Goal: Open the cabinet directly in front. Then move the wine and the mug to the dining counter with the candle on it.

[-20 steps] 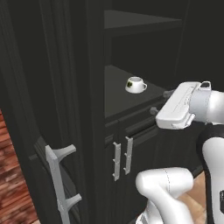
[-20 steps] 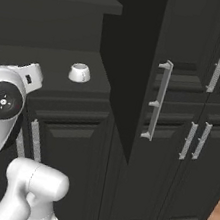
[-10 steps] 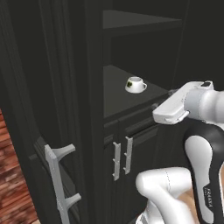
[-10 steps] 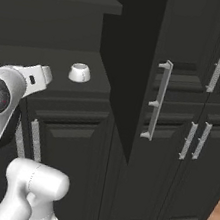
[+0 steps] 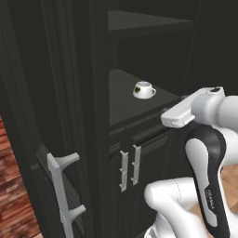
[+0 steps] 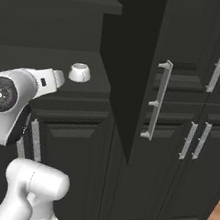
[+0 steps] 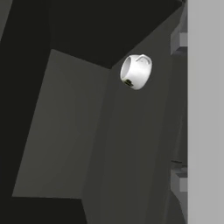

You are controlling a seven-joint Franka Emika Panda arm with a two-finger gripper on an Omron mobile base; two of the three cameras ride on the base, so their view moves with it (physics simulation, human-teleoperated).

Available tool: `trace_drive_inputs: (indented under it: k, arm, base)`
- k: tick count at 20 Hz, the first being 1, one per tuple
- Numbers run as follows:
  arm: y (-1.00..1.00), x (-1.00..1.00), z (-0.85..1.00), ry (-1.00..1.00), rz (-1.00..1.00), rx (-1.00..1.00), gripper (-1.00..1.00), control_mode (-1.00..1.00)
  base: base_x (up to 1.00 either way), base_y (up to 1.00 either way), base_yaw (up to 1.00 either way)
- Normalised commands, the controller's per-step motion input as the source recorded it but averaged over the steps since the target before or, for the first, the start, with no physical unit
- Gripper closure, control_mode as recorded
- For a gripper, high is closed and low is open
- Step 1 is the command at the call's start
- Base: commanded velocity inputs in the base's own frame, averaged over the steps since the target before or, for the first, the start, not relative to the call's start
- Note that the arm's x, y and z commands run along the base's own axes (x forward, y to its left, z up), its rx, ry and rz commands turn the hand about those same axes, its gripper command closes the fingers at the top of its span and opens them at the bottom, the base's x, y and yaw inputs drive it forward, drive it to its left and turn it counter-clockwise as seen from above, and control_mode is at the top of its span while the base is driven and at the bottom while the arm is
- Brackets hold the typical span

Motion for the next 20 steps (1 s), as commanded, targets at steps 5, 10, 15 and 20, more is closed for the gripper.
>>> trace_drive_inputs:
  k: [5, 10, 15, 20]
  arm:
    - [-0.27, 0.32, -0.21, -0.03, -0.01, 0.01, -1.00, -1.00]
    - [-0.06, 0.40, -0.08, 0.00, 0.00, 0.01, -1.00, -1.00]
    - [-0.01, 0.43, -0.07, 0.00, 0.00, 0.00, -1.00, -1.00]
    - [-0.10, 0.34, -0.08, 0.00, 0.00, 0.00, -1.00, -1.00]
  base:
    - [0.00, 0.00, 0.00]
    - [0.00, 0.00, 0.00]
    - [0.00, 0.00, 0.00]
    - [0.00, 0.00, 0.00]
